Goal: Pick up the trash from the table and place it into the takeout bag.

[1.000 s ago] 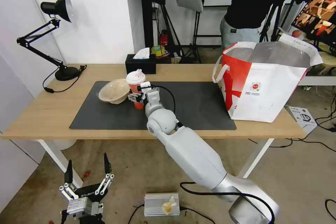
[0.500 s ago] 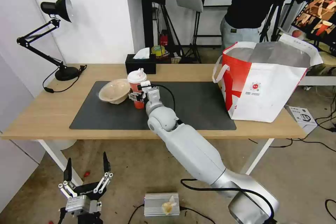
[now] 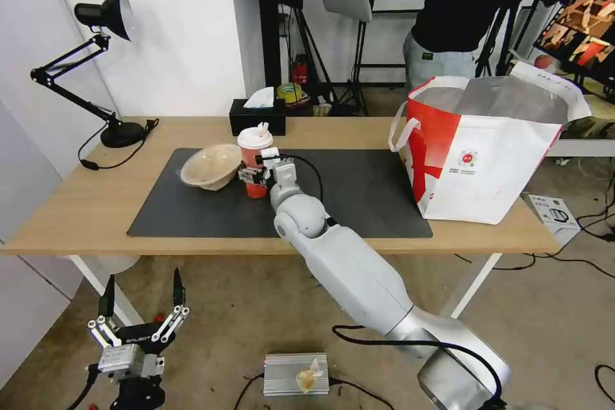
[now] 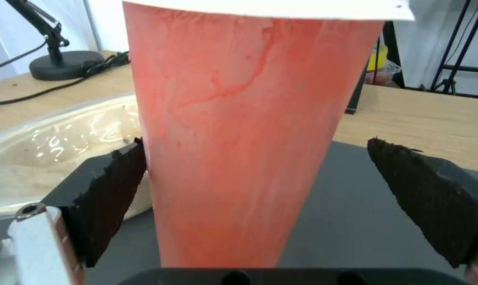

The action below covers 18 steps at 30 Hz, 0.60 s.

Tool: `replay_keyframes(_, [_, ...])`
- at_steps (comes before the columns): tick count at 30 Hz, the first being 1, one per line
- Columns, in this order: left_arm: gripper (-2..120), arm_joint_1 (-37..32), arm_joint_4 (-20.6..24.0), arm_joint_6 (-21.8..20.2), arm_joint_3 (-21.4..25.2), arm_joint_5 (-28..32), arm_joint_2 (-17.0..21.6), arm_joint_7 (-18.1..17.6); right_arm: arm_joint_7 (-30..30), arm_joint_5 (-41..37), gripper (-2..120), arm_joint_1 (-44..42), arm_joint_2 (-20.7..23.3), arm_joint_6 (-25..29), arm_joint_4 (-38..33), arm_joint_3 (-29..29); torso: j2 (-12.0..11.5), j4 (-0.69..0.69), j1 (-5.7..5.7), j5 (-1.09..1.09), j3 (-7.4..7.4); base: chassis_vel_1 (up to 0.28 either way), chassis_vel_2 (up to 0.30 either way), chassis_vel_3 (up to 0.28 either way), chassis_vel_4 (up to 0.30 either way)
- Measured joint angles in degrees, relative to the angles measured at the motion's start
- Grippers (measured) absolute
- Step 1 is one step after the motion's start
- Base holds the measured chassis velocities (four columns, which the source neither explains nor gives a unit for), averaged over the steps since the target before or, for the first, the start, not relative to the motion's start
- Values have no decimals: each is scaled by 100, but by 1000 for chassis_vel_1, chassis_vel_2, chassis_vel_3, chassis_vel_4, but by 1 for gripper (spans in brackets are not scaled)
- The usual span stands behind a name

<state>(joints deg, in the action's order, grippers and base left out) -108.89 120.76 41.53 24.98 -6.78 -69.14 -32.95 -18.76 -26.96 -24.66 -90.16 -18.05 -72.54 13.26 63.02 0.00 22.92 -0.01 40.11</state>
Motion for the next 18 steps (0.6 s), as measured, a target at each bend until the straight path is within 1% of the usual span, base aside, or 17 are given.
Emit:
replay_keyframes(10, [100,57,-57,-4,-76,-18,-51,7,190,-22,99,30,-3,192,185,-87,0,0,0,0,0,0,0,0,0])
replay_keyframes(14, [100,59,-80,-5,-119,-45,-90,14,251,-22,92,16,-3,242,220,-111,0,0,0,1,0,0,0,0,0])
replay_keyframes(15, [100,59,-80,-5,-119,-45,-90,14,251,-22,92,16,-3,242,220,-111,0,0,0,1,0,0,0,0,0])
replay_keyframes(18, [100,56,-85,-5,-118,-48,-89,14,293,-22,82,-6,-3,259,223,-121,0,0,0,1,0,0,0,0,0])
